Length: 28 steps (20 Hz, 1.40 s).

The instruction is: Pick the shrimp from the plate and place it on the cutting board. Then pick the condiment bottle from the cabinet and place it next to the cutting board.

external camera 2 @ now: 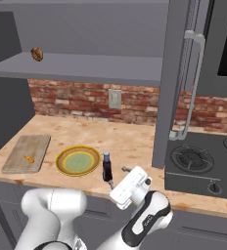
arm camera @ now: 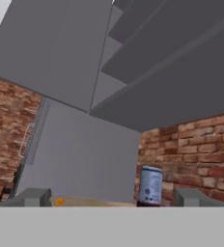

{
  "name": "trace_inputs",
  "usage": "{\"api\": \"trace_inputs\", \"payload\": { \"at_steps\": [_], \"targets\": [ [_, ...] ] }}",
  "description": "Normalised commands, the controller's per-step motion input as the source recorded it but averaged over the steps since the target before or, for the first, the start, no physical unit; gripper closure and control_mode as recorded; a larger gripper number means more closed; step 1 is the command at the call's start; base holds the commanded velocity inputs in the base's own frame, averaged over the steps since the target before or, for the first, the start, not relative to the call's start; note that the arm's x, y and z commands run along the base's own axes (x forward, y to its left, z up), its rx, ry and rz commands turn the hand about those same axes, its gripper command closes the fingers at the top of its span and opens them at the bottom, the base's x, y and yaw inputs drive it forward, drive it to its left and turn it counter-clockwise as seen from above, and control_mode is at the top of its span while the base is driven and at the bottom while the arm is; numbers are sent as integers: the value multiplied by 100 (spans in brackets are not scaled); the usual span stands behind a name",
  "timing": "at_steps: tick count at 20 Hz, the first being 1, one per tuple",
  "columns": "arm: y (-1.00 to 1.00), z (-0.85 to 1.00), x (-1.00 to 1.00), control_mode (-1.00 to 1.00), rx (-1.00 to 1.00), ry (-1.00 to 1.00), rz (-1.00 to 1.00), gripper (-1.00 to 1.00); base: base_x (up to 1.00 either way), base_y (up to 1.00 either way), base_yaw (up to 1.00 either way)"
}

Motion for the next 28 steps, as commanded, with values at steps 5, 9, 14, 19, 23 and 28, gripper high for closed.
{"api": "trace_inputs", "payload": {
  "at_steps": [5,9,14,19,23,28],
  "targets": [
    [-22,9,-49,-100,-11,-7,0,-100,0,0,0],
    [-17,7,-39,-100,-15,-7,0,-100,0,0,0],
    [-14,10,-28,-100,-20,-8,-4,-100,0,0,0],
    [-7,0,-28,-100,-27,-14,-9,-100,0,0,0],
    [0,0,-31,-100,-32,-17,-14,-100,0,0,0],
    [0,5,-35,-100,-34,-20,-16,-100,0,0,0]
  ]
}}
